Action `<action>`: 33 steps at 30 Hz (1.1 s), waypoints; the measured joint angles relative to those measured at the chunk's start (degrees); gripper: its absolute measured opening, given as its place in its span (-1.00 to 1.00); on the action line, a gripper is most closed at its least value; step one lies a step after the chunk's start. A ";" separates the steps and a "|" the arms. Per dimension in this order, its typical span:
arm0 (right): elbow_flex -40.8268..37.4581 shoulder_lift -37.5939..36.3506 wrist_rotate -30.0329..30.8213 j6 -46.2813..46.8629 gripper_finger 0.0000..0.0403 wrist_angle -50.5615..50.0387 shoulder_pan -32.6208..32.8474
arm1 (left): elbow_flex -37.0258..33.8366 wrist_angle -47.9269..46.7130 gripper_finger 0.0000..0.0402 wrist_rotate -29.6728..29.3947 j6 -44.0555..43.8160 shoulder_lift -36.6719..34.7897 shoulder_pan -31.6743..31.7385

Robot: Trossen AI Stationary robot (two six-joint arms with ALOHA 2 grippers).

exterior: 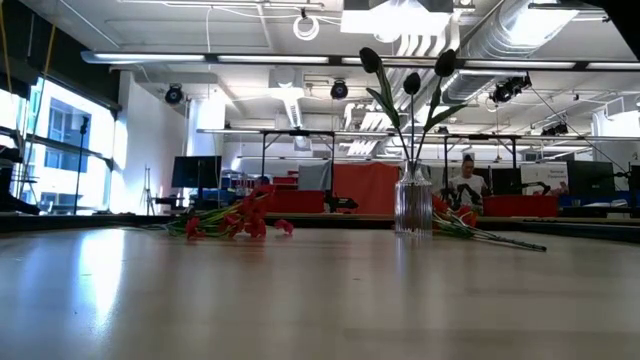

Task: Sort flowers into vase by color
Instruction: Put the bottom red flowers into the blue vase

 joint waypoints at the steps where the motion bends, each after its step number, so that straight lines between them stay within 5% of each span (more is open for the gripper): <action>1: 0.00 0.05 0.02 -0.35 -1.00 0.00 -0.03 | 0.00 0.00 0.25 0.00 0.00 0.00 0.00; 11: -0.04 0.10 0.24 -0.06 -0.92 -1.29 -0.15 | 0.00 -0.04 0.25 0.00 0.00 0.00 0.00; 24: -0.04 0.10 2.21 5.28 0.13 -2.32 -0.03 | 0.00 -1.50 0.25 -0.08 0.00 0.00 -0.02; 33: -0.07 -6.16 -1.74 5.19 0.41 -23.99 0.14 | 0.00 -2.17 0.25 -0.33 0.00 0.00 -0.02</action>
